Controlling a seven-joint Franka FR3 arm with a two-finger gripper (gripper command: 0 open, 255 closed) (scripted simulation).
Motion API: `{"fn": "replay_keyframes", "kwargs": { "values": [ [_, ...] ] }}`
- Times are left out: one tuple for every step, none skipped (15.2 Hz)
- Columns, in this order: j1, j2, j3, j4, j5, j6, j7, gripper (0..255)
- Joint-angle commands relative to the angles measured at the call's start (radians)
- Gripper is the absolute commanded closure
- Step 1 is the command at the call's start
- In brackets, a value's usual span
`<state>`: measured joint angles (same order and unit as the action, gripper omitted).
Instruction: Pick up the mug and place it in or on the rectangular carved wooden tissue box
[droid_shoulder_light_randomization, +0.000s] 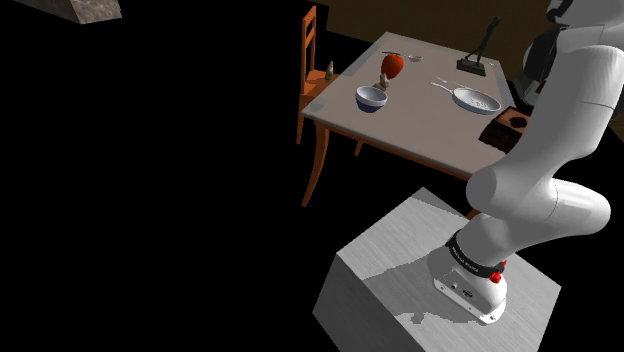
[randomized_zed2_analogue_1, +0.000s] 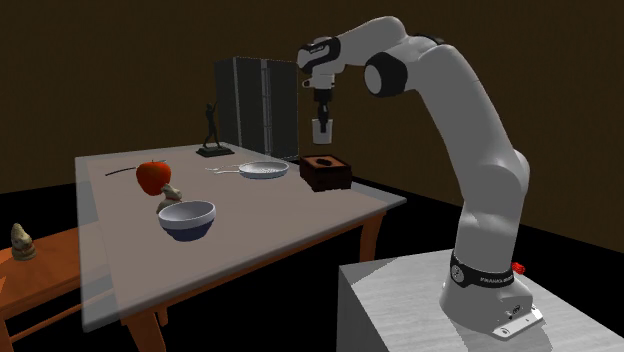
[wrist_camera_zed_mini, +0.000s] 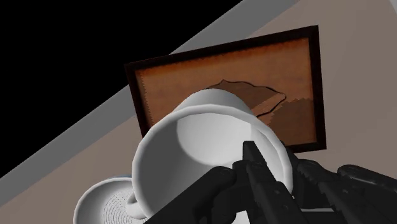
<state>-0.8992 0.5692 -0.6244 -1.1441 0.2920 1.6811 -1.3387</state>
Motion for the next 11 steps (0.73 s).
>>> {"fn": "replay_keyframes", "kwargs": {
  "values": [
    [0.006,-0.004,-0.001,-0.035,-0.001,0.031,-0.005,255],
    [0.01,-0.006,-0.001,-0.052,-0.001,0.045,-0.006,255],
    [0.014,-0.008,-0.001,-0.069,-0.002,0.06,-0.007,255],
    [0.017,-0.009,-0.001,-0.085,-0.002,0.074,-0.008,255],
    [0.021,-0.01,0.0,-0.1,-0.002,0.088,-0.009,255],
    [0.024,-0.01,0.0,-0.115,-0.001,0.102,-0.01,255],
    [0.026,-0.01,0.0,-0.129,-0.001,0.115,-0.011,255],
    [0.029,-0.01,0.001,-0.143,0.0,0.129,-0.012,255],
    [0.031,-0.01,0.001,-0.156,0.0,0.142,-0.013,255],
    [0.033,-0.009,0.002,-0.169,0.001,0.155,-0.014,255],
    [0.035,-0.008,0.003,-0.181,0.002,0.168,-0.015,255]
  ]
}}
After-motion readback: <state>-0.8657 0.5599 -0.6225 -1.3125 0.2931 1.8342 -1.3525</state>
